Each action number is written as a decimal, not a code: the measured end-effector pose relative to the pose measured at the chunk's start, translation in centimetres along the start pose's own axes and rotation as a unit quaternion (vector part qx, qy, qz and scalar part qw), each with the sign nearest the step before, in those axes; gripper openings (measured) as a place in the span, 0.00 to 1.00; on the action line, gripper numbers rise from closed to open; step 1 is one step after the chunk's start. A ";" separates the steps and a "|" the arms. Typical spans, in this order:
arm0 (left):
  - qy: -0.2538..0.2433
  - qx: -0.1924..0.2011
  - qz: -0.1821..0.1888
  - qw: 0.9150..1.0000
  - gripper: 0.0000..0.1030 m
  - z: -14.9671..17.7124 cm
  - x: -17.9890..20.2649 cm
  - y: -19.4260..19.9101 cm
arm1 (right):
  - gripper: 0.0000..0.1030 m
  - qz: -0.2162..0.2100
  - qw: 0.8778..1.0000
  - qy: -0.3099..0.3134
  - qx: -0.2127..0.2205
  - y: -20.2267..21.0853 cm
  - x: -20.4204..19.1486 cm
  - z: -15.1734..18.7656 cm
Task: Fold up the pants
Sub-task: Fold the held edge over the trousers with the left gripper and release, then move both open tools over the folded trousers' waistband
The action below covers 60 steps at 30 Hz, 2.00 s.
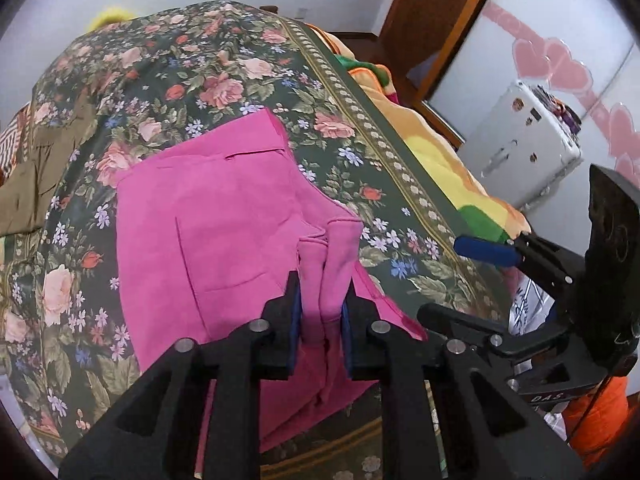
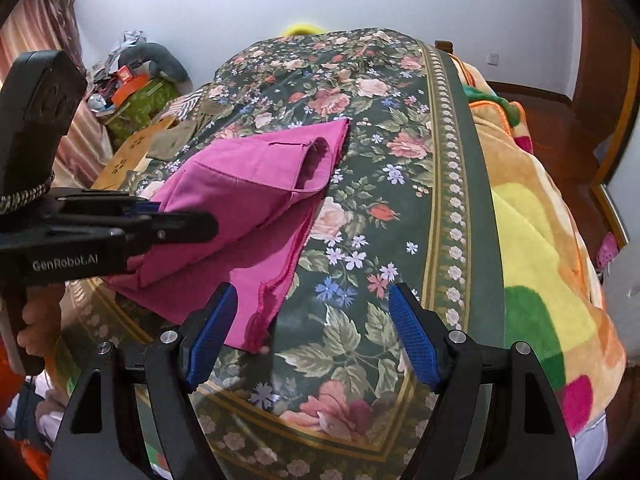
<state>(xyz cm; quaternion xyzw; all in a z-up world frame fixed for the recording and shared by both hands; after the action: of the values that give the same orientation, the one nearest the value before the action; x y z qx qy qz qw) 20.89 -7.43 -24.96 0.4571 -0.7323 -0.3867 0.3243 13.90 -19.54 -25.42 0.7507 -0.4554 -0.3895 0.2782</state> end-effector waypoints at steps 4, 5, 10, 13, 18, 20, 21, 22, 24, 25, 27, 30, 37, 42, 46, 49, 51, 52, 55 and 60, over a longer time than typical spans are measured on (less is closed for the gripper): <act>0.000 -0.001 -0.002 1.000 0.23 0.1 -0.1 0.5 | 0.73 0.001 1.000 0.000 0.004 0.3 -0.2 -0.1; 0.001 -0.001 0.001 1.000 0.27 0.0 -0.2 0.6 | 0.73 0.001 1.000 0.001 0.006 0.4 -0.3 -0.2; -0.011 0.014 -0.014 1.000 0.41 0.0 -0.6 2.3 | 0.74 0.004 1.000 0.009 0.019 1.3 -1.1 -0.9; -0.007 0.033 -0.026 0.999 0.49 -0.1 -1.6 3.8 | 0.74 0.002 1.000 0.010 0.030 1.7 -1.4 -1.6; 0.003 0.044 -0.063 0.997 0.57 -0.5 -4.5 5.1 | 0.74 -0.002 0.999 0.013 0.047 1.9 -2.2 -3.0; 0.007 0.040 -0.081 0.996 0.58 -0.6 -5.9 5.0 | 0.74 -0.006 0.999 0.012 0.045 1.4 -2.6 -3.4; 0.010 0.038 -0.087 0.995 0.60 -0.6 -6.6 4.9 | 0.74 -0.007 0.999 0.012 0.042 1.2 -2.7 -3.5; 0.012 0.036 -0.093 0.995 0.61 -0.7 -7.4 4.7 | 0.74 -0.008 0.999 0.014 0.039 0.8 -2.9 -3.5; 0.015 0.032 -0.111 0.993 0.64 -0.9 -9.0 4.3 | 0.74 -0.009 0.999 0.018 0.029 -0.2 -3.2 -3.3; 0.015 0.026 -0.120 0.992 0.64 -1.1 -9.9 3.9 | 0.74 -0.009 1.000 0.020 0.020 -0.9 -3.2 -3.0; 0.018 0.015 -0.134 0.991 0.64 -1.5 -11.5 3.0 | 0.74 -0.005 1.000 0.021 0.003 -2.1 -3.1 -2.2; 0.024 0.002 -0.145 0.989 0.64 -2.3 -13.6 1.8 | 0.74 -0.005 1.000 0.012 -0.022 -3.5 -2.4 -1.0; 0.037 -0.025 -0.152 0.987 0.64 -5.0 -17.5 -2.3 | 0.74 -0.021 0.999 0.010 -0.029 -3.6 -1.3 -0.1; 0.018 -0.062 -0.134 0.989 0.64 -6.4 -17.6 -5.8 | 0.74 -0.022 0.999 0.018 -0.025 -3.9 -1.4 -0.1; -0.032 -0.097 -0.156 0.983 0.72 -6.9 -16.7 -8.8 | 0.75 -0.022 0.999 0.016 -0.024 -4.1 -1.3 -0.3; -0.075 -0.104 -0.196 0.972 0.83 -6.2 -16.3 -10.2 | 0.75 -0.020 0.999 0.013 -0.026 -4.1 -1.3 -0.5; -0.089 -0.093 -0.207 0.970 0.85 -5.8 -16.2 -9.9 | 0.75 -0.019 0.999 0.011 -0.029 -4.0 -1.2 -0.7; -0.083 -0.091 -0.207 0.970 0.85 -5.6 -16.4 -9.6 | 0.75 -0.017 0.999 0.010 -0.028 -3.9 -1.2 -0.8; -0.062 -0.090 -0.215 0.971 0.85 -4.5 -17.3 -8.4 | 0.75 0.005 1.000 0.021 -0.017 -3.6 -1.2 -1.2; 0.001 -0.088 -0.215 0.973 0.85 -1.6 -19.0 -6.0 | 0.76 0.009 1.000 0.013 0.001 -2.2 -1.3 -2.1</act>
<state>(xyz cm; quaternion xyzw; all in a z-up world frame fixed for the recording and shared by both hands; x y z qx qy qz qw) 31.74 7.91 -31.65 0.5738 -0.5795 -0.5101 0.2734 16.36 -17.30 -25.57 0.7520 -0.4590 -0.3764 0.2865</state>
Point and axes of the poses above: each gripper's, at about its wrist camera, not at the fingertips, and y roughly against the way its jaws point, x to its right, z to its underside, the point moved 5 cm from there along -y, roughly the way its jaws point, and after that the axes turned 10 degrees about -y, right-handed, at the moved point
